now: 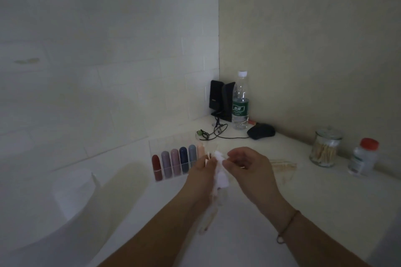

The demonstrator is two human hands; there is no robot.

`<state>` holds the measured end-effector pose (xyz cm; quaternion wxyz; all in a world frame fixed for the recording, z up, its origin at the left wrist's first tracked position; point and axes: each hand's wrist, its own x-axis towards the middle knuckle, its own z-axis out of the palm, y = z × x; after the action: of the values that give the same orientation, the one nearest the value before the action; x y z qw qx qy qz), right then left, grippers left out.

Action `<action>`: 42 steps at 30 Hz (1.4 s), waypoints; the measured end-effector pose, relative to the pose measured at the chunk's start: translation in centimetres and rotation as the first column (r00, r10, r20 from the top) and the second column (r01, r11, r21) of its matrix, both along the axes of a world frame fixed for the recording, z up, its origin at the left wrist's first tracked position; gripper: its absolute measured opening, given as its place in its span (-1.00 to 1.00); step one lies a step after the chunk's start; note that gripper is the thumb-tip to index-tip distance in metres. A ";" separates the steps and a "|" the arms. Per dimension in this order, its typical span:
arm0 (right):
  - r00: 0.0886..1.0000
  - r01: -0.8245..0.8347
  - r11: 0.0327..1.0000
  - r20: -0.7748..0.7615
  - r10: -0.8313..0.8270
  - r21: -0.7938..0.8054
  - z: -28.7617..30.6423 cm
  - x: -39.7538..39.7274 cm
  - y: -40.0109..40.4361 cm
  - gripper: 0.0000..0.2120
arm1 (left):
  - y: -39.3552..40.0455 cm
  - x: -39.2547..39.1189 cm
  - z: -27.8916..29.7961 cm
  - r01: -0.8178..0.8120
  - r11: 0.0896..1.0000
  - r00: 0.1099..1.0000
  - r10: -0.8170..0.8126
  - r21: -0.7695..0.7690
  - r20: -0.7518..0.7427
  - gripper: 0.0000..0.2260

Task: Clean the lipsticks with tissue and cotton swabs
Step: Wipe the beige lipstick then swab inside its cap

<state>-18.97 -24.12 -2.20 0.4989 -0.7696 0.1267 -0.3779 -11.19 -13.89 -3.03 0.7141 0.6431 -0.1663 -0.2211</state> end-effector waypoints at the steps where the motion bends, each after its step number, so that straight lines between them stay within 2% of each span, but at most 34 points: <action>1: 0.999 0.036 0.995 -0.004 -0.036 -0.098 -0.1 0.1 0.6 -0.85 | -0.4 -0.5 0.1 -0.028 0.998 0.995 0.022 -0.063 -0.101 -0.78; 3: 0.995 0.102 0.956 0.031 -0.097 -0.273 -0.8 0.3 1.3 -0.91 | -1.0 -1.4 0.6 -0.071 0.970 0.935 -0.016 -0.231 -0.354 -0.78; 5: 0.992 0.122 0.895 0.021 -0.125 -0.430 -1.4 0.6 1.4 -0.90 | -1.1 -1.8 0.8 -0.097 0.963 0.893 -0.027 -0.250 -0.449 -0.76; 7: 0.992 0.028 0.820 -0.086 -0.094 -0.572 -1.7 0.6 1.3 -0.79 | -0.8 -1.9 0.7 -0.102 0.983 0.916 0.033 -0.152 -0.401 -0.75; 9: 0.984 -0.124 0.763 -0.180 0.010 -0.635 -1.5 -0.1 1.1 -0.77 | -0.4 -1.8 0.8 -0.127 0.976 0.924 0.052 -0.176 -0.378 -0.72; 11: 0.978 -0.203 0.800 -0.151 0.141 -0.565 -1.1 -1.3 0.7 -0.77 | 0.2 -1.0 1.0 -0.152 0.983 0.961 0.122 -0.106 -0.246 -0.72; 13: 0.979 -0.204 0.851 -0.105 0.175 -0.483 -1.0 -2.4 -0.3 -0.85 | 1.4 -0.6 1.8 -0.151 0.989 0.987 0.151 0.010 -0.046 -0.70; 14: 0.969 -0.242 0.836 -0.162 0.186 -0.493 -0.9 -2.6 -0.6 -0.88 | 2.1 -0.4 2.3 -0.141 0.989 0.990 0.140 0.032 0.020 -0.72; 17: 0.864 -0.483 0.625 -0.447 0.229 -0.613 -1.7 -2.4 -0.4 -0.77 | 3.8 -0.4 3.2 -0.102 0.991 0.990 0.093 0.083 0.106 -0.75; 18: 0.838 -0.528 0.564 -0.494 0.230 -0.635 -1.8 -2.1 -0.1 -0.74 | 4.2 -0.5 3.4 -0.100 0.991 0.992 0.093 0.091 0.085 -0.75; 21: 0.821 -0.560 0.493 -0.526 0.222 -0.666 -1.7 -1.4 0.6 -0.81 | 5.0 0.1 3.1 -0.069 0.995 0.994 0.075 0.070 -0.079 -0.77; 23: 0.828 -0.557 0.395 -0.528 0.191 -0.731 -1.7 -1.3 0.9 -0.87 | 5.5 0.5 2.5 -0.030 1.000 0.976 0.028 -0.002 -0.216 -0.81; 25: 0.859 -0.505 0.293 -0.505 0.083 -0.812 -2.1 -1.7 1.3 -0.97 | 5.8 0.7 1.9 -0.025 0.995 0.950 -0.006 -0.095 -0.313 -0.80; 26: 0.888 -0.440 0.319 -0.460 0.014 -0.839 -2.4 -1.8 1.2 -0.94 | 5.7 0.5 1.7 -0.043 0.991 0.943 -0.002 -0.127 -0.333 -0.77; 27: 0.915 -0.355 0.412 -0.402 -0.031 -0.839 -2.6 -1.8 1.1 -0.88 | 5.6 0.4 1.5 -0.065 0.987 0.942 0.013 -0.145 -0.336 -0.75; 28: 0.929 -0.266 0.625 -0.368 -0.036 -0.734 -1.8 -2.0 1.4 -0.83 | 5.1 0.1 1.4 -0.090 0.984 0.943 0.033 -0.156 -0.332 -0.74; 29: 0.948 -0.166 0.824 -0.318 -0.018 -0.541 -0.8 -1.9 1.6 -0.81 | 4.5 -0.2 1.5 -0.115 0.980 0.947 0.058 -0.165 -0.317 -0.74; 30: 0.956 -0.079 0.959 -0.293 -0.005 -0.274 0.3 -1.7 1.7 -0.82 | 3.7 -0.6 1.5 -0.126 0.979 0.952 0.074 -0.161 -0.297 -0.74; 31: 0.966 -0.030 1.000 -0.256 0.031 0.008 1.4 -1.6 2.0 -0.83 | 2.7 -0.9 1.5 -0.125 0.982 0.964 0.086 -0.143 -0.253 -0.73; 32: 0.976 0.000 0.990 -0.217 0.032 0.144 2.1 -1.5 2.4 -0.83 | 1.7 -1.5 1.4 -0.117 0.986 0.976 0.091 -0.122 -0.199 -0.74; 33: 0.982 0.027 0.982 -0.187 0.008 0.184 2.8 -1.6 3.0 -0.83 | 0.8 -2.2 1.5 -0.103 0.987 0.986 0.086 -0.121 -0.144 -0.74; 35: 0.991 0.086 0.982 -0.114 -0.068 0.167 3.2 -1.6 3.7 -0.89 | -0.7 -3.7 1.7 -0.072 0.979 0.995 0.058 -0.190 -0.075 -0.72; 37: 0.982 0.179 0.981 -0.076 -0.174 0.074 3.2 -2.1 3.5 -0.93 | -1.7 -5.0 2.2 -0.031 0.957 0.998 0.014 -0.287 -0.059 -0.72; 39: 0.940 0.321 0.917 -0.041 -0.340 -0.236 3.1 -3.8 2.6 -0.93 | -2.5 -5.9 2.9 0.013 0.948 0.998 -0.034 -0.317 -0.060 -0.73; 41: 0.908 0.368 0.697 0.077 -0.411 -0.616 3.0 -6.2 1.7 -0.84 | -3.6 -6.8 3.0 0.047 0.954 0.997 -0.065 -0.297 -0.051 -0.75; 42: 0.903 0.343 0.595 0.081 -0.422 -0.727 2.9 -7.7 1.1 -0.79 | -4.4 -7.4 3.1 0.059 0.959 0.997 -0.070 -0.278 -0.030 -0.75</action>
<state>-26.64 -23.01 0.70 0.0528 -0.8751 0.1535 -0.4558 -18.55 -18.31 0.02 0.7924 0.5268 -0.2024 -0.2315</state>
